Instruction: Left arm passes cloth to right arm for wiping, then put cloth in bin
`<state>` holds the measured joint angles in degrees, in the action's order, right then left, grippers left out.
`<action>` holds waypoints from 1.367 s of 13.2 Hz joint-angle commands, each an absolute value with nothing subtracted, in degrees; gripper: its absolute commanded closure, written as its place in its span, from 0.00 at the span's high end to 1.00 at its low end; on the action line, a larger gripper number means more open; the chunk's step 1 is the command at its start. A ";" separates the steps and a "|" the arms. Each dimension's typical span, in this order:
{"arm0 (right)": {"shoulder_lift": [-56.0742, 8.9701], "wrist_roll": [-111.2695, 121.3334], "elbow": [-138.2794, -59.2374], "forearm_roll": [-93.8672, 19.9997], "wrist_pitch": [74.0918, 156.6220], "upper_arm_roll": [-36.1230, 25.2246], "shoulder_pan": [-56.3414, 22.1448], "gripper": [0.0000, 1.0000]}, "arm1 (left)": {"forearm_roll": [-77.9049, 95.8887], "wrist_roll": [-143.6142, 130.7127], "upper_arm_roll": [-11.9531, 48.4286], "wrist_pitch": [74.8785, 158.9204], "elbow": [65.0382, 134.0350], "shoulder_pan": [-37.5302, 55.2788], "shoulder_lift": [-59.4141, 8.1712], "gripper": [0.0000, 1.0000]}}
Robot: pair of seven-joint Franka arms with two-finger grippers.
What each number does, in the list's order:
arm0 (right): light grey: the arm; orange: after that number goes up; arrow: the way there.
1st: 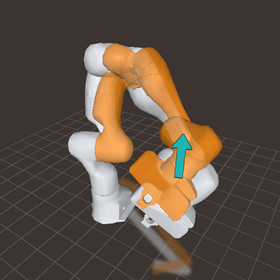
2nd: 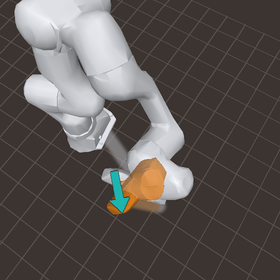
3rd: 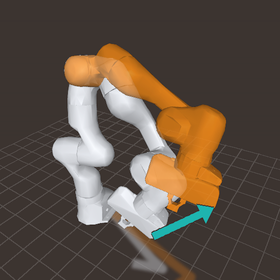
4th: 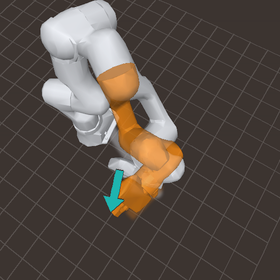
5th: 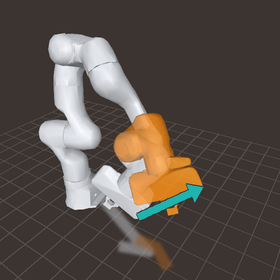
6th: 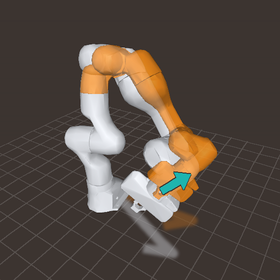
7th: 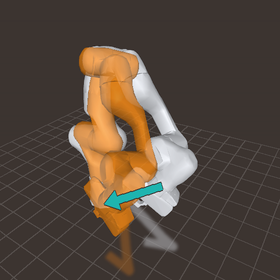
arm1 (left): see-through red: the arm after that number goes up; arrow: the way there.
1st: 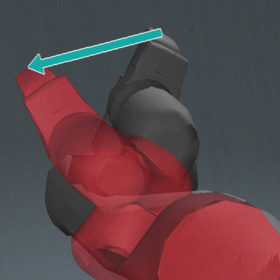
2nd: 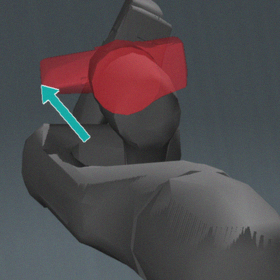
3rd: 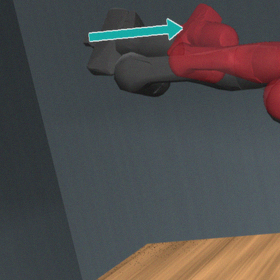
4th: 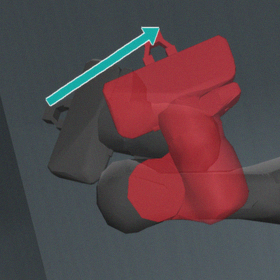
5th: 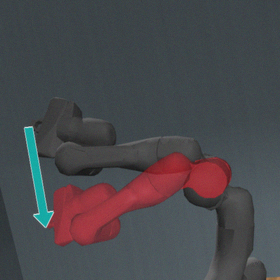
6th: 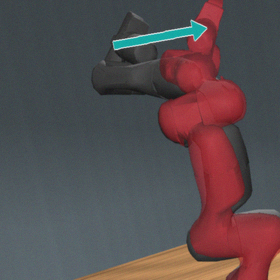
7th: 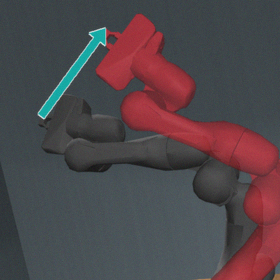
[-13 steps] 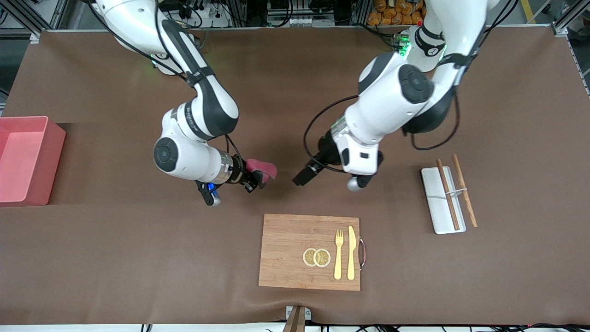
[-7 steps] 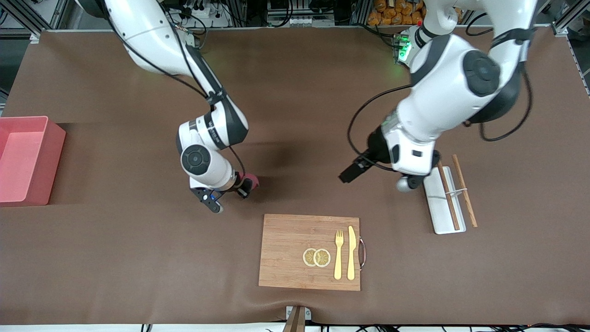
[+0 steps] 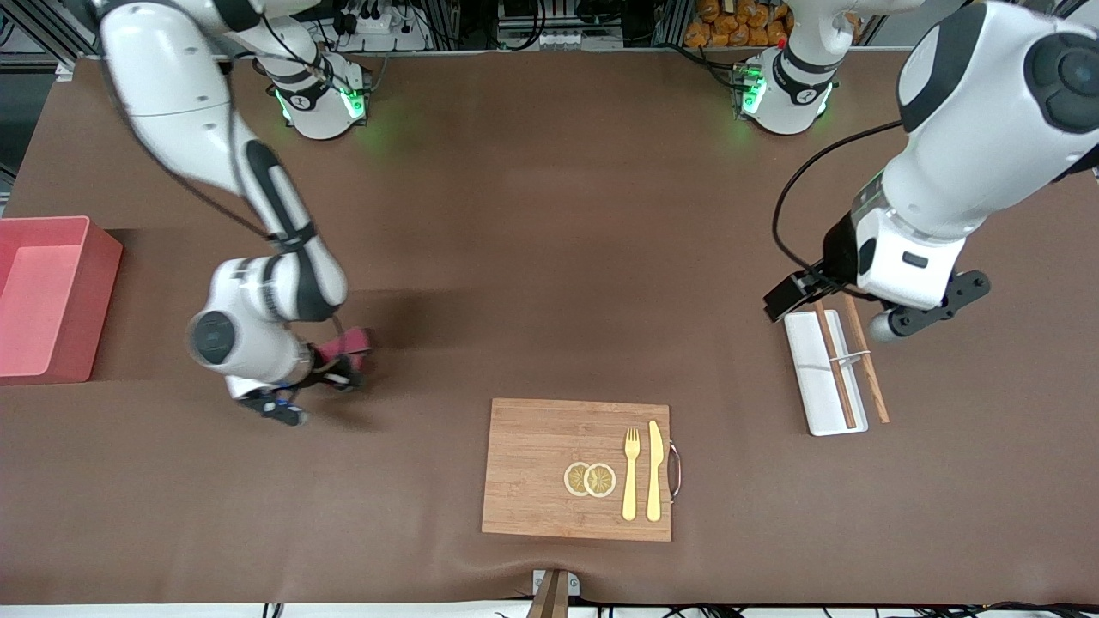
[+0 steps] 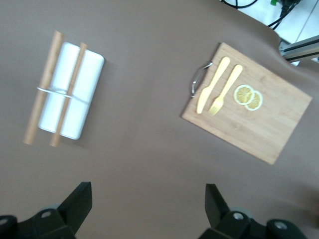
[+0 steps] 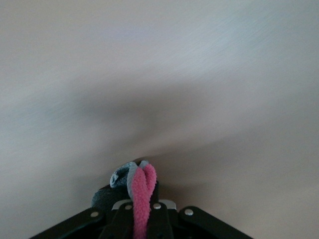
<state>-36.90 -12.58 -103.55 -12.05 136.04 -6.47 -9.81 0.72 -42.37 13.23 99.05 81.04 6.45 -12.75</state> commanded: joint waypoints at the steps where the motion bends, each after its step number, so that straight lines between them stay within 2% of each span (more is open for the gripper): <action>1: -35.77 2.13 -105.21 -10.99 135.62 -5.10 -1.96 0.00 | -0.88 -34.13 13.71 96.60 82.97 3.00 -9.15 1.00; 5: -35.51 28.78 -101.88 -10.90 134.65 -5.19 9.64 0.00 | -0.88 -24.01 13.62 93.70 83.32 -1.14 -7.39 1.00; 7: -34.98 33.29 -99.68 -10.03 132.20 -5.53 11.25 0.00 | -0.97 -22.86 14.14 92.64 83.06 -3.23 -6.69 1.00; 10: -34.80 33.84 -93.97 -0.29 129.73 -6.50 11.25 0.00 | -0.70 -15.84 13.45 92.72 84.89 -4.31 -4.41 1.00; 13: -35.24 32.62 -95.88 0.00 129.73 -6.50 8.71 0.00 | -0.70 -13.45 12.31 93.08 87.80 -3.96 -1.15 1.00; 16: -36.47 27.44 -97.37 -0.17 130.60 -6.33 6.43 0.00 | -0.70 -9.59 4.86 92.81 87.98 1.04 -0.26 1.00; 18: -36.83 20.61 -98.96 -0.53 131.31 -6.24 2.83 0.00 | -0.70 -7.48 3.96 92.64 87.80 1.32 -0.18 1.00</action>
<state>-36.73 27.09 -97.25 -1.60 130.30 -6.18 5.91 0.28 -9.63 5.54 92.81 86.33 0.08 -1.71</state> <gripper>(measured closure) 0.960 0.000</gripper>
